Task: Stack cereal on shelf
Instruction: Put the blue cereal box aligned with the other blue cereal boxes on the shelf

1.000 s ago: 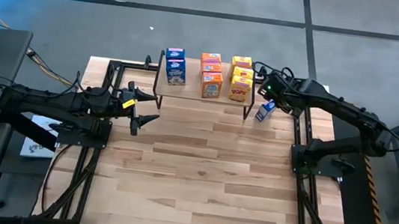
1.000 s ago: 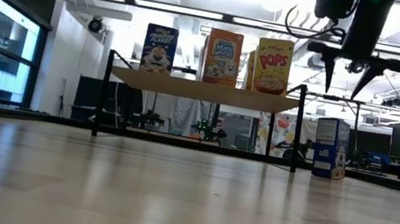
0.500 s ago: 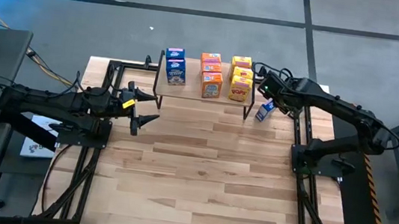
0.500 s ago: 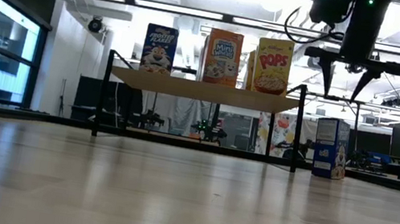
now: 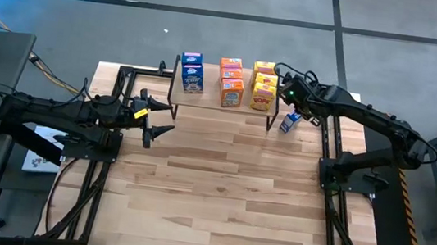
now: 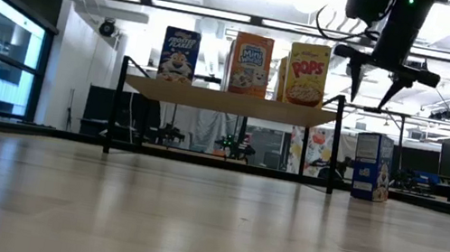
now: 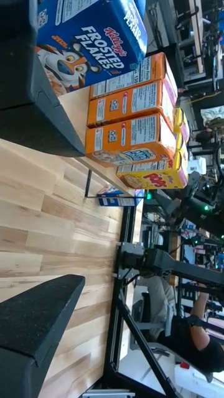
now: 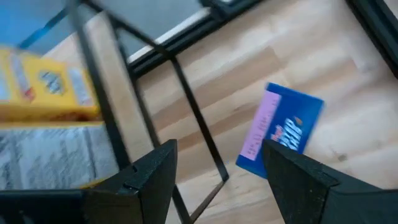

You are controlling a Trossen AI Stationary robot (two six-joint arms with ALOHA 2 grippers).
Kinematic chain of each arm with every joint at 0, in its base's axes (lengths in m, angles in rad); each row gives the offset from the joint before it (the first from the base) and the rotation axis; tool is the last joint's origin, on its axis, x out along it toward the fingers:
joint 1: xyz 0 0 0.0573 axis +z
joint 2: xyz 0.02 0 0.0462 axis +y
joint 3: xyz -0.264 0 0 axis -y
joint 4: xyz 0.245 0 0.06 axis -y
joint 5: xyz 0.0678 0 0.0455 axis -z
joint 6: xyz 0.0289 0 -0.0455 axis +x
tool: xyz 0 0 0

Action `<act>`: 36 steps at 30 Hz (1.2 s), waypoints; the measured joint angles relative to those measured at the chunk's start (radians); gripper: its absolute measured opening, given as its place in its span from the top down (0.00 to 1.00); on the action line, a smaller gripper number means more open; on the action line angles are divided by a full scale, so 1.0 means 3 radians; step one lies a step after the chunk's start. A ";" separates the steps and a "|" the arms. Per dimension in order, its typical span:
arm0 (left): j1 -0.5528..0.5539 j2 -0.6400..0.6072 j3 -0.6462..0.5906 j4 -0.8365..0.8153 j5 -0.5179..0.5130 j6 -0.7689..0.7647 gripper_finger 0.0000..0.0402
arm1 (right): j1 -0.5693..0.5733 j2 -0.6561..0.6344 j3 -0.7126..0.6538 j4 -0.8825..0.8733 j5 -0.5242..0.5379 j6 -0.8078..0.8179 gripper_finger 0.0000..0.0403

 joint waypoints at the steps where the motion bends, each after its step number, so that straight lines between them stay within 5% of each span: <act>1: 0.0000 0.0000 0.0000 0.0000 0.0000 0.0000 0.21 | 0.0001 0.0000 0.0000 0.0046 0.0000 -0.0164 0.44; 23: 0.0000 0.0000 0.0000 0.0000 0.0000 0.0000 0.21 | 0.0001 0.0000 0.0000 0.0086 -0.0011 -0.0436 0.44; 30: 0.0000 0.0000 0.0000 0.0000 0.0000 0.0000 0.21 | 0.0001 0.0000 0.0000 -0.0021 -0.0184 -0.0113 0.43; 36: 0.0000 0.0000 0.0000 0.0000 0.0000 0.0000 0.21 | 0.0001 0.0000 0.0000 -0.0027 -0.0288 -0.0008 0.35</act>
